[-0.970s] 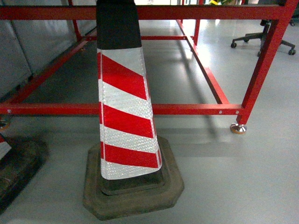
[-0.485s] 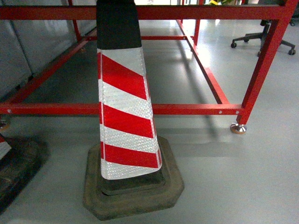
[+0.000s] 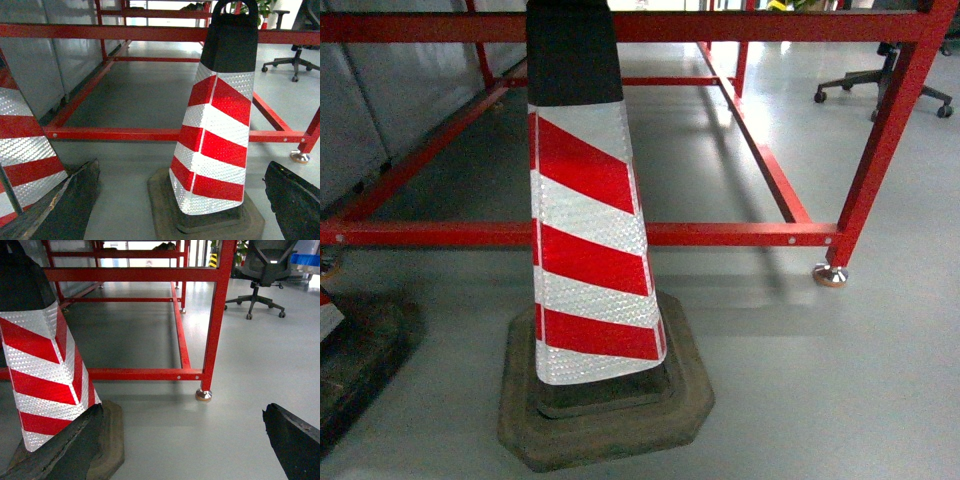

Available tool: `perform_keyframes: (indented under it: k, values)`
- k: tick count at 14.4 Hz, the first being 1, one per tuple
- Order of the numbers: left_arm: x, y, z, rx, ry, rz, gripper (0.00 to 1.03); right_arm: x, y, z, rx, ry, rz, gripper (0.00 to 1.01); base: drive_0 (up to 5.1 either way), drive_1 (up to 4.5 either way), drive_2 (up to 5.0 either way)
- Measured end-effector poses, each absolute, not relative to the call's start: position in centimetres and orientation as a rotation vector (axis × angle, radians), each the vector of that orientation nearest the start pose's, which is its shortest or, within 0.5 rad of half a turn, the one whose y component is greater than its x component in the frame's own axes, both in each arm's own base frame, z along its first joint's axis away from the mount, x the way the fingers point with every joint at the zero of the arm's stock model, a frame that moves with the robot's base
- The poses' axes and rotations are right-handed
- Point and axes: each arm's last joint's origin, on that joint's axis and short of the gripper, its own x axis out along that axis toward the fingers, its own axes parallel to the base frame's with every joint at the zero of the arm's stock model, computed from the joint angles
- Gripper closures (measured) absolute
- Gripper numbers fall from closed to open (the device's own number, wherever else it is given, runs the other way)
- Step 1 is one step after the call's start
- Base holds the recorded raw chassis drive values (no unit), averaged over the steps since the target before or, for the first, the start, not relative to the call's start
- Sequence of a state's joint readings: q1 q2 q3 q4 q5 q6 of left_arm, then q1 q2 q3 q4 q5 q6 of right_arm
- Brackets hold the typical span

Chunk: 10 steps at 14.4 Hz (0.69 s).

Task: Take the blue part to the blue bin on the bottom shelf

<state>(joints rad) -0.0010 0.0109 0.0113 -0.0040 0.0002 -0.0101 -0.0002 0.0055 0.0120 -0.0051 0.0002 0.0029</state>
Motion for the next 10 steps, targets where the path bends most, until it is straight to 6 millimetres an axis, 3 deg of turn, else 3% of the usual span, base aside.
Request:
perform_keyframes:
  k: [10]
  values:
    - [9.77,-0.01,16.59,-0.010,0.006,-0.001,0.05,9.73,0.00,16.66,0.003,-0.001,0.000,0.03,0.0,0.00,0.0]
